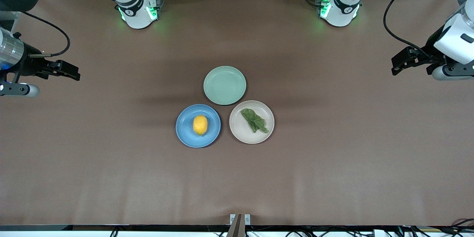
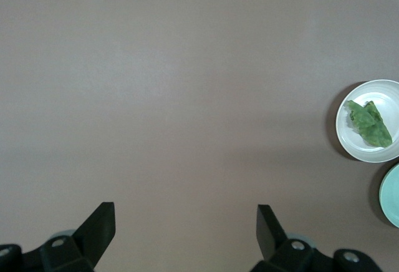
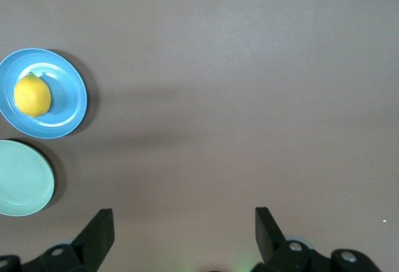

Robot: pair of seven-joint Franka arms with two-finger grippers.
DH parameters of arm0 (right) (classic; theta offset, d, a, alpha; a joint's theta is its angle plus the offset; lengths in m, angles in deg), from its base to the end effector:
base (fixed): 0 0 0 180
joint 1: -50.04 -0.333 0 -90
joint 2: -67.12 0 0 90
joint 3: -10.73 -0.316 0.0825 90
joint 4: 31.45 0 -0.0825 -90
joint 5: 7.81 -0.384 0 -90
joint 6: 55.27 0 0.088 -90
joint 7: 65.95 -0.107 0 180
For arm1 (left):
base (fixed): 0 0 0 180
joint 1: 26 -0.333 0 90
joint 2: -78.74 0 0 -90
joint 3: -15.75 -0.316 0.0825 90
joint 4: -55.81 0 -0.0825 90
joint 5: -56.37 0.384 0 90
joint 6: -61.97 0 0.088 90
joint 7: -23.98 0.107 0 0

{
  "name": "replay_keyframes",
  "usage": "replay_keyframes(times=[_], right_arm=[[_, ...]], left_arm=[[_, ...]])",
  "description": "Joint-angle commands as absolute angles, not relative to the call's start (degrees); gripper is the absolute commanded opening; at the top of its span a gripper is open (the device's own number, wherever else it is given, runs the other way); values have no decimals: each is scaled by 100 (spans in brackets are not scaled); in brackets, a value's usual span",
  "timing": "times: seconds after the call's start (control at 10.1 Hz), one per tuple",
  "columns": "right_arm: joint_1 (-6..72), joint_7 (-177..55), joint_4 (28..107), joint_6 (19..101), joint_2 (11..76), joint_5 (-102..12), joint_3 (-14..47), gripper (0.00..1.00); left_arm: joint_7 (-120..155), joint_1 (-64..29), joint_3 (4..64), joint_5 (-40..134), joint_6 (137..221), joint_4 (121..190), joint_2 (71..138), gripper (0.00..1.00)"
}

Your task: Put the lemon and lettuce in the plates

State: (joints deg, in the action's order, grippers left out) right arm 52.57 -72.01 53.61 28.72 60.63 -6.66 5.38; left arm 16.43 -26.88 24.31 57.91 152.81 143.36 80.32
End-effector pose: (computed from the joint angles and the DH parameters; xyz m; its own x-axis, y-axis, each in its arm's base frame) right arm 0.5764 0.0230 0.5924 0.9899 -0.0582 -0.1293 -0.0557 -0.9982 0.0233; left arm 0.5604 -0.0714 0.6308 0.9995 -0.0024 0.0329 -0.0018 -0.9998 -0.0186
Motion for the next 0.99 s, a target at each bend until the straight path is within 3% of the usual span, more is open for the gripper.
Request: replay_keyframes(times=[0.0,0.89], right_arm=[[5320,-7122,5521,2920,6237,-649,519,100],[5250,-7122,5450,2796,6246,-649,599,100]], left_arm=[[1721,-2723,2463,5892,15223,14379,7944,100],[1738,-2723,2471,5892,15223,14370,7953,100]])
